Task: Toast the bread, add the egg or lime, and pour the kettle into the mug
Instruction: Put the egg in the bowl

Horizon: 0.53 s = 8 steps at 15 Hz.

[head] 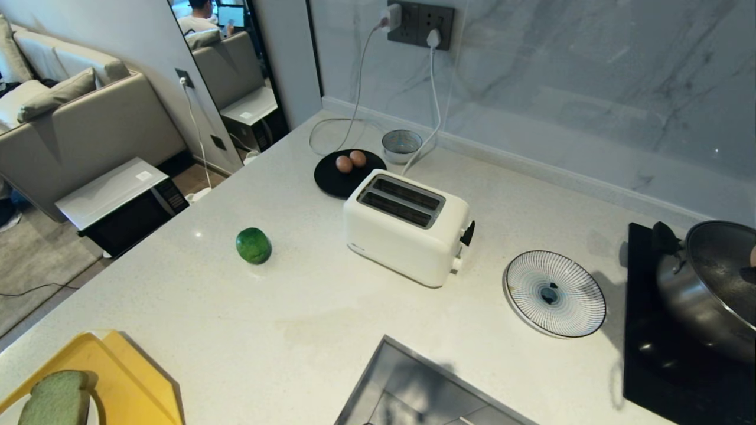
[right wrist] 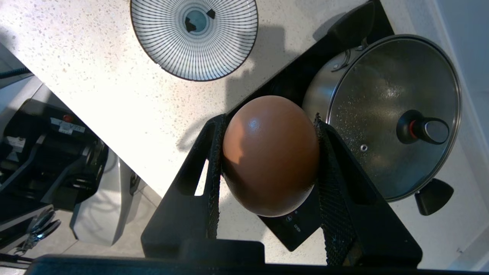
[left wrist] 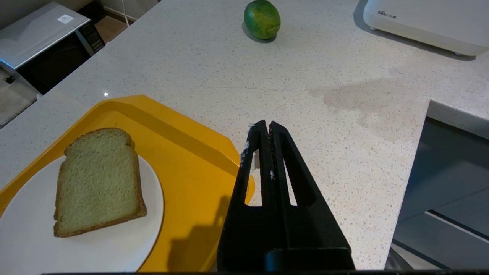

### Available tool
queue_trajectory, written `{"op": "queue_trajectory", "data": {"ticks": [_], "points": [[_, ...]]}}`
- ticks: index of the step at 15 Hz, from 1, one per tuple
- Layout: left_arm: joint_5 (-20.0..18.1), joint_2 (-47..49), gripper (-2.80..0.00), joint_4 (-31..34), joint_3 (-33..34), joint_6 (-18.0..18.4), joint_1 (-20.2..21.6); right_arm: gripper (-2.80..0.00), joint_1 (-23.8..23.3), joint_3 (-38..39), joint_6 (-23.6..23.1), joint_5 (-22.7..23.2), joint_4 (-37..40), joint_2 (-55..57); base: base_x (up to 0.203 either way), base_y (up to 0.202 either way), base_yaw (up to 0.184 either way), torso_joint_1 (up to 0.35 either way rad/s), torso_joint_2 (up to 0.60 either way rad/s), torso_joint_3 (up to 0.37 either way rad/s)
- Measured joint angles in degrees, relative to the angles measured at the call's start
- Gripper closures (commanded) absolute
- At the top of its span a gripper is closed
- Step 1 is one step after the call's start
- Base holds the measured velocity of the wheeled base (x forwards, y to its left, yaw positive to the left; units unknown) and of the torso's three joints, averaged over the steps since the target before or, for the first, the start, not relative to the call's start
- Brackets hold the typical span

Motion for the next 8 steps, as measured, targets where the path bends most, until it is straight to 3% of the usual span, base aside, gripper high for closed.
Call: {"op": "queue_trajectory", "data": {"ticks": [3,8], "points": [[0.0,0.0,0.00,0.0,0.0,0.0,-0.1,0.00,0.1,-0.1,-0.9,0.0,0.0,-0.7,0.002,-0.002,0.023,-0.001,0.00,0.002],[0.0,0.0,0.00,0.0,0.0,0.0,0.0,0.00,0.2,-0.1,-1.2,0.1,-0.2,-1.0,0.000,-0.008,0.167,-0.001,0.00,0.004]]}}
